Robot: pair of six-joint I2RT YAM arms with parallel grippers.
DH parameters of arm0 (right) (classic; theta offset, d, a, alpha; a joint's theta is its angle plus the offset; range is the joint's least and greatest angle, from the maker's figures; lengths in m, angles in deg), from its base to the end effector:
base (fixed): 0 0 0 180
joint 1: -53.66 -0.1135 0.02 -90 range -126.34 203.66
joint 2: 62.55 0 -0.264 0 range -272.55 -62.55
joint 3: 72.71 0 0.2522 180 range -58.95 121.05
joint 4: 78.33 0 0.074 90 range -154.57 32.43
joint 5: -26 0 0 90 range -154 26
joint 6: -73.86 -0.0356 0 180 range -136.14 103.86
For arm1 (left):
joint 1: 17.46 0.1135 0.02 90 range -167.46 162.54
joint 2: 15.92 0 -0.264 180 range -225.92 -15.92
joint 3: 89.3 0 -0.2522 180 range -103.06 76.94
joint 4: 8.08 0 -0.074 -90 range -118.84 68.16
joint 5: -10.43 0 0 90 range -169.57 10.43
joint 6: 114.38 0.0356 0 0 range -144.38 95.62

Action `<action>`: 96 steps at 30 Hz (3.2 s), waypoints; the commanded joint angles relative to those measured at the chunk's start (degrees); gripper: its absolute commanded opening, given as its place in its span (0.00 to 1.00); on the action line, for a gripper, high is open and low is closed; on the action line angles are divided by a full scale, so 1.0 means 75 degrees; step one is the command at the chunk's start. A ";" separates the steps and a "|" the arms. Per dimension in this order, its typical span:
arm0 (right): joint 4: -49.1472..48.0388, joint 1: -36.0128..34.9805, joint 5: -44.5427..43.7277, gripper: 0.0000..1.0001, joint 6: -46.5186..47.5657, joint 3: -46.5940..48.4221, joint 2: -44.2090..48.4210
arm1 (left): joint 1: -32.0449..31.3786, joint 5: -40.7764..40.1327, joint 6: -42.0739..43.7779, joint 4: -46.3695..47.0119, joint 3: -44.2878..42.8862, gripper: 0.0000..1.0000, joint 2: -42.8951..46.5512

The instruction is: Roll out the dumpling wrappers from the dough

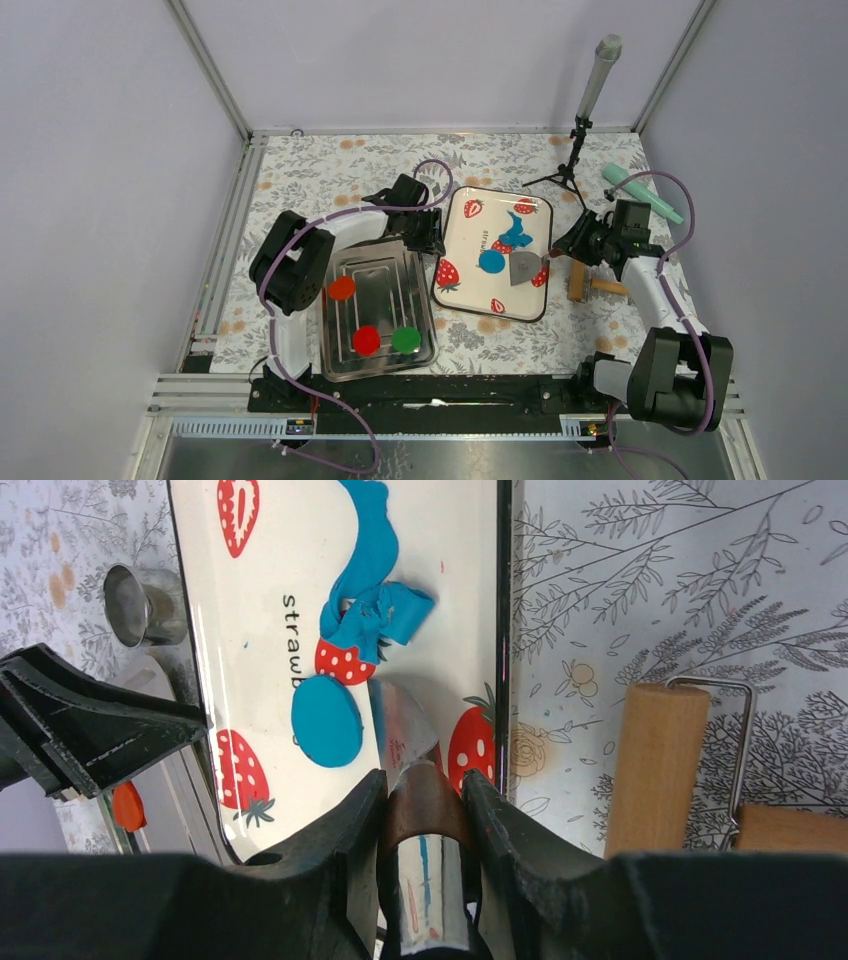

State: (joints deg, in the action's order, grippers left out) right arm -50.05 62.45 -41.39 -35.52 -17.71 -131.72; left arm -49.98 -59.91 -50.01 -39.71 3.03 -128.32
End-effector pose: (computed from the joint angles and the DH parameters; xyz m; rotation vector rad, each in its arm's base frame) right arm 0.2487 -0.0246 0.2264 0.3624 2.2749 0.5501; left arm 0.3386 -0.2301 0.1626 0.3012 2.6669 -0.7996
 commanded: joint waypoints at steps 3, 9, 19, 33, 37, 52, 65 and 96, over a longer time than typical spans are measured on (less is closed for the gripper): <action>-0.0263 0.0057 -0.0065 0.00 0.0192 -0.0376 -0.0104 | 0.0022 -0.0120 -0.0122 0.0297 -0.0398 0.38 -0.0241; -0.0432 0.0099 -0.0021 0.00 0.0327 -0.0659 -0.0100 | 0.0022 -0.0093 -0.0154 0.0250 -0.0463 0.38 -0.0396; -0.0531 0.0355 0.0187 0.00 0.0638 -0.0847 -0.0493 | 0.0023 -0.0057 -0.0167 0.0304 -0.0421 0.38 -0.0424; -0.0740 0.0784 0.0593 0.00 0.0891 -0.0810 -0.1198 | 0.0011 -0.0050 -0.0157 0.0363 -0.0379 0.40 -0.0446; -0.0741 0.0796 0.0735 0.00 0.0893 -0.0733 -0.1411 | 0.0011 -0.0076 -0.0217 0.0363 -0.0372 0.41 -0.0492; -0.1113 0.0796 0.1412 0.00 0.0716 -0.0758 -0.1589 | 0.0017 0.0009 -0.0307 0.0414 -0.0375 0.41 -0.0608; -0.1674 0.0796 0.1677 0.00 0.0562 -0.0686 -0.1958 | 0.0011 0.0102 -0.0301 0.0437 -0.0371 0.40 -0.0694; -0.2481 0.0789 0.2663 0.00 -0.0825 -0.0482 -0.1466 | 0.0011 0.0013 -0.0159 0.0366 -0.0390 0.23 -0.0799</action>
State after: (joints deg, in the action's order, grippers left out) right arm -67.49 68.68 -22.09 -39.82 -21.84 -145.25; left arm -49.54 -58.64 -52.26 -36.85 0.82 -132.70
